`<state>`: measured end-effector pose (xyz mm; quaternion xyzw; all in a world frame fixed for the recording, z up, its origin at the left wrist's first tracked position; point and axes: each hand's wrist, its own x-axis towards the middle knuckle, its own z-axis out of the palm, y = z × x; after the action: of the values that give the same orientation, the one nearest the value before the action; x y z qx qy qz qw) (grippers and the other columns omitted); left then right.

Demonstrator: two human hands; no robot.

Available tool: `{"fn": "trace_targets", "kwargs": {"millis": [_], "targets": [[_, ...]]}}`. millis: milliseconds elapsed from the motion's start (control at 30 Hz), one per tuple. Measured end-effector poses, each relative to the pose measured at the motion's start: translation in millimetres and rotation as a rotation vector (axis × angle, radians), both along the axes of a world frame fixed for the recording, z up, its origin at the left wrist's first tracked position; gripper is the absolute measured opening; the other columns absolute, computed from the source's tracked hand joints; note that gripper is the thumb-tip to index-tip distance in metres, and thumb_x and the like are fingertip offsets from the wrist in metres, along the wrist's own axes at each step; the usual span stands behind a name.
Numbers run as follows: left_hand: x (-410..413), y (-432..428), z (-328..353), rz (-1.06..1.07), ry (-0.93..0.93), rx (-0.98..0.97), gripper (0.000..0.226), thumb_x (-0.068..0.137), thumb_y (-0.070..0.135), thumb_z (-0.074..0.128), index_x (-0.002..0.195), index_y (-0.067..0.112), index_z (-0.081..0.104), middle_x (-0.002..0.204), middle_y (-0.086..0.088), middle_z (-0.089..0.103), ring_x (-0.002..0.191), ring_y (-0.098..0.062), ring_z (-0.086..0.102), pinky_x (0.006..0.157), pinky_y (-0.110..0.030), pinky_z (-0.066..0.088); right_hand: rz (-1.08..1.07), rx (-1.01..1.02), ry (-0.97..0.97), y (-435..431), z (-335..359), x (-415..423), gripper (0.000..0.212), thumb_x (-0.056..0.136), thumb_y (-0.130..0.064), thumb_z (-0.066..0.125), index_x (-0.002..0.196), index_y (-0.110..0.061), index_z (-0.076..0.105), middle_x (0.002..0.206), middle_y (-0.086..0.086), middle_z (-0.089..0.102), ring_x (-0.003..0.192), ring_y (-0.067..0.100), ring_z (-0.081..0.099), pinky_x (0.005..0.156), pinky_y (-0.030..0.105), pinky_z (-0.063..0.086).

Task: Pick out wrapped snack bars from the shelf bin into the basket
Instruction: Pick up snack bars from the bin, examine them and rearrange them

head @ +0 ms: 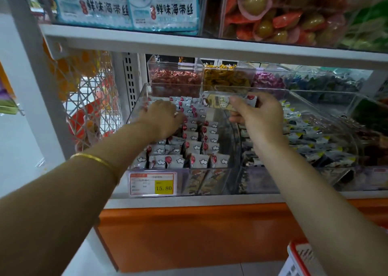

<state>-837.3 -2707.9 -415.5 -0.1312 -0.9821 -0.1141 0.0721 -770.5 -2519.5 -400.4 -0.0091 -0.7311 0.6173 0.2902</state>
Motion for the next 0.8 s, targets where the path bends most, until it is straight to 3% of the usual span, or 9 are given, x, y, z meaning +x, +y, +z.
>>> {"fn": "trace_targets", "kwargs": {"millis": [133, 233, 367, 467, 533, 567, 600, 800], "targets": [[-30.7, 1.8, -12.0, -0.084, -0.092, -0.23, 0.069, 0.093, 0.053, 0.004, 0.126, 0.013, 0.05, 0.143, -0.014, 0.039, 0.139, -0.029, 0.024, 0.111, -0.062, 0.014, 0.058, 0.069, -0.019, -4.8, 0.9, -20.5, 0.022, 0.087, -0.013, 0.065, 0.102, 0.002, 0.063, 0.08, 0.002, 0.064, 0.057, 0.012, 0.061, 0.061, 0.028, 0.058], [-34.5, 3.1, -15.8, -0.094, -0.106, -0.361, 0.053, 0.097, 0.05, 0.004, 0.145, 0.034, 0.023, 0.156, -0.004, 0.018, 0.145, -0.023, 0.003, 0.11, -0.064, 0.005, 0.077, 0.109, -0.046, -9.3, 3.3, -35.8, 0.023, 0.087, -0.014, 0.065, 0.102, 0.003, 0.061, 0.087, 0.009, 0.066, 0.062, 0.016, 0.062, 0.062, 0.031, 0.057], [-25.1, 4.5, -9.9, -0.098, -0.109, -0.347, 0.051, 0.1, 0.044, 0.006, 0.142, 0.028, 0.031, 0.151, -0.006, 0.029, 0.145, -0.021, 0.003, 0.111, -0.055, 0.005, 0.076, 0.236, -0.02, -15.9, 6.3, -52.1, 0.02, 0.087, -0.014, 0.064, 0.101, 0.001, 0.059, 0.098, 0.012, 0.066, 0.073, 0.019, 0.065, 0.062, 0.023, 0.057], [-14.6, -1.3, -8.6, -0.077, -0.139, -0.337, 0.057, 0.097, 0.05, 0.004, 0.143, 0.031, 0.031, 0.156, -0.002, 0.02, 0.145, -0.019, -0.002, 0.11, -0.059, 0.0, 0.089, 0.38, 0.015, -25.4, 12.4, -67.5, 0.02, 0.087, -0.017, 0.064, 0.102, -0.005, 0.059, 0.096, 0.001, 0.062, 0.087, 0.022, 0.065, 0.078, 0.036, 0.056], [-5.9, -3.7, -11.4, -0.085, -0.137, -0.29, 0.065, 0.093, 0.055, 0.002, 0.143, 0.028, 0.034, 0.157, 0.0, 0.018, 0.145, -0.018, -0.001, 0.11, -0.059, -0.002, 0.078, 0.515, 0.05, -34.7, 17.3, -81.9, 0.025, 0.087, -0.02, 0.064, 0.106, -0.006, 0.057, 0.101, -0.001, 0.058, 0.091, 0.014, 0.059, 0.077, 0.019, 0.051], [-1.9, -4.5, -13.1, -0.093, -0.133, -0.266, 0.068, 0.092, 0.057, 0.002, 0.142, 0.027, 0.036, 0.156, 0.0, 0.02, 0.145, -0.017, 0.0, 0.111, -0.058, 0.0, 0.078, 0.597, 0.066, -40.2, 19.7, -88.2, 0.026, 0.087, -0.021, 0.064, 0.107, -0.006, 0.056, 0.1, -0.002, 0.056, 0.089, 0.01, 0.054, 0.068, 0.007, 0.043], [1.1, -5.4, -14.7, -0.095, -0.132, -0.248, 0.071, 0.089, 0.058, 0.002, 0.141, 0.026, 0.037, 0.155, 0.0, 0.021, 0.145, -0.017, 0.001, 0.113, -0.057, 0.002, 0.093, 0.673, 0.071, -44.9, 21.5, -94.3, 0.027, 0.087, -0.022, 0.064, 0.108, -0.007, 0.056, 0.098, -0.003, 0.054, 0.087, 0.008, 0.05, 0.06, 0.004, 0.037], [8.5, -7.8, -21.4, -0.076, -0.099, -0.217, 0.075, 0.086, 0.06, 0.002, 0.145, 0.023, 0.03, 0.157, 0.002, 0.017, 0.145, -0.015, 0.001, 0.114, -0.054, 0.002, 0.209, 1.033, -0.083, -71.5, 19.8, -117.5, 0.032, 0.084, -0.017, 0.067, 0.112, -0.007, 0.056, 0.102, 0.005, 0.057, 0.088, 0.015, 0.051, 0.059, 0.019, 0.033]]}}
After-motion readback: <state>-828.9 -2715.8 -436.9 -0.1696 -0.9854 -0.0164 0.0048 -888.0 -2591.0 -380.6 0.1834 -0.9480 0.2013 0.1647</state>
